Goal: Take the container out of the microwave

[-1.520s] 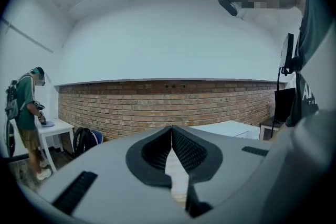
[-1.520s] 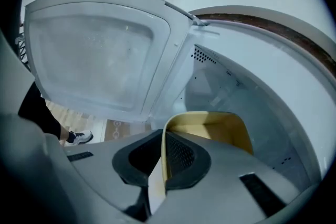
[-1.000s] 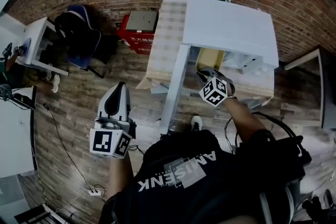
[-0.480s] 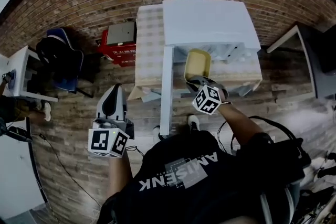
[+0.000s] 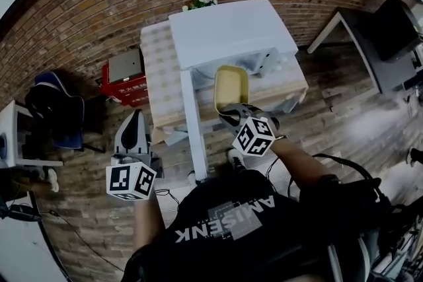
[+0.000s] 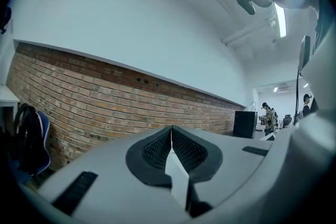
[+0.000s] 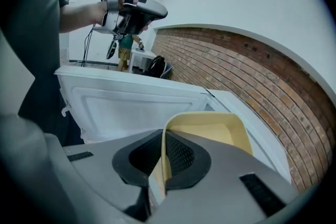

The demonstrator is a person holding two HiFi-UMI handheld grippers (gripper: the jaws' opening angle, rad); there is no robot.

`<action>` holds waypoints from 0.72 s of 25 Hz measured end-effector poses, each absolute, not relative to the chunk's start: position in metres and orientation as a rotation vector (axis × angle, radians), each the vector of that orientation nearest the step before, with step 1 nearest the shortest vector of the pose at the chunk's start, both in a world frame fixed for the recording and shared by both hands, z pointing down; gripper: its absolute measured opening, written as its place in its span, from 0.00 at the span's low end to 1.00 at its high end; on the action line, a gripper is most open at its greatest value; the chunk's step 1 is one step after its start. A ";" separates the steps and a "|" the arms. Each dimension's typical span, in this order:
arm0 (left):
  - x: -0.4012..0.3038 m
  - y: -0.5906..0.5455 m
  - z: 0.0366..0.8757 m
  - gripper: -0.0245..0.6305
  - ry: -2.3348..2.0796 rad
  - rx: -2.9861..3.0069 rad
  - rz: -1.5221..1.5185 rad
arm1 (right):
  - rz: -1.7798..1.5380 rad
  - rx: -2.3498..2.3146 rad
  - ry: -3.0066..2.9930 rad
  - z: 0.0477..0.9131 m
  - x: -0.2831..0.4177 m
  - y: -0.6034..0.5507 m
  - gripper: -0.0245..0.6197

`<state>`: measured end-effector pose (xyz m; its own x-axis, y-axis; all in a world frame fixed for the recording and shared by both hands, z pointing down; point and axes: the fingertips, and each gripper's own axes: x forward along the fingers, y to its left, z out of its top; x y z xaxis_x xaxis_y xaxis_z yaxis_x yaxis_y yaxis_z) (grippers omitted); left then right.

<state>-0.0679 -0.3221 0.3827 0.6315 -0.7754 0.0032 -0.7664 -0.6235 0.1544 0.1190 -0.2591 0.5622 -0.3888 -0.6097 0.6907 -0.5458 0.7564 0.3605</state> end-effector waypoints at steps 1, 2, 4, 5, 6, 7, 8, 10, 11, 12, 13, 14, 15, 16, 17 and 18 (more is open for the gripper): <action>-0.063 -0.326 0.382 0.06 -1.259 2.725 -0.102 | -0.091 0.884 -2.075 0.555 0.121 -0.258 0.11; -0.057 -0.328 0.381 0.06 -1.232 2.745 -0.104 | -0.096 0.894 -2.072 0.548 0.122 -0.256 0.11; -0.049 -0.326 0.379 0.06 -1.202 2.780 -0.103 | -0.120 0.897 -2.066 0.538 0.123 -0.251 0.11; -0.047 -0.325 0.378 0.06 -1.194 2.790 -0.104 | -0.128 0.900 -2.068 0.533 0.124 -0.248 0.11; -0.044 -0.324 0.378 0.06 -1.186 2.796 -0.107 | -0.129 0.910 -2.073 0.528 0.125 -0.246 0.11; -0.042 -0.324 0.378 0.06 -1.177 2.799 -0.110 | -0.125 0.926 -2.080 0.522 0.127 -0.244 0.11; -0.040 -0.326 0.379 0.06 -1.168 2.801 -0.112 | -0.118 0.946 -2.087 0.516 0.130 -0.243 0.11; -0.039 -0.331 0.380 0.06 -1.156 2.797 -0.114 | -0.104 0.987 -2.097 0.501 0.137 -0.245 0.11; -0.039 -0.334 0.380 0.06 -1.153 2.790 -0.116 | -0.100 1.011 -2.099 0.493 0.141 -0.246 0.11; -0.038 -0.337 0.380 0.06 -1.150 2.783 -0.117 | -0.097 1.038 -2.099 0.486 0.146 -0.248 0.11; -0.037 -0.338 0.380 0.06 -1.146 2.781 -0.116 | -0.096 1.068 -2.098 0.478 0.153 -0.250 0.11; -0.034 -0.338 0.380 0.06 -1.142 2.781 -0.113 | -0.096 1.099 -2.095 0.472 0.161 -0.252 0.11; -0.032 -0.337 0.381 0.06 -1.141 2.784 -0.111 | -0.098 1.130 -2.090 0.465 0.169 -0.253 0.11; -0.031 -0.336 0.381 0.06 -1.143 2.785 -0.110 | -0.100 1.160 -2.083 0.458 0.177 -0.254 0.11; -0.031 -0.336 0.380 0.06 -1.149 2.786 -0.111 | -0.103 1.185 -2.076 0.452 0.184 -0.255 0.11; -0.032 -0.336 0.379 0.06 -1.158 2.784 -0.112 | -0.107 1.205 -2.069 0.446 0.189 -0.256 0.11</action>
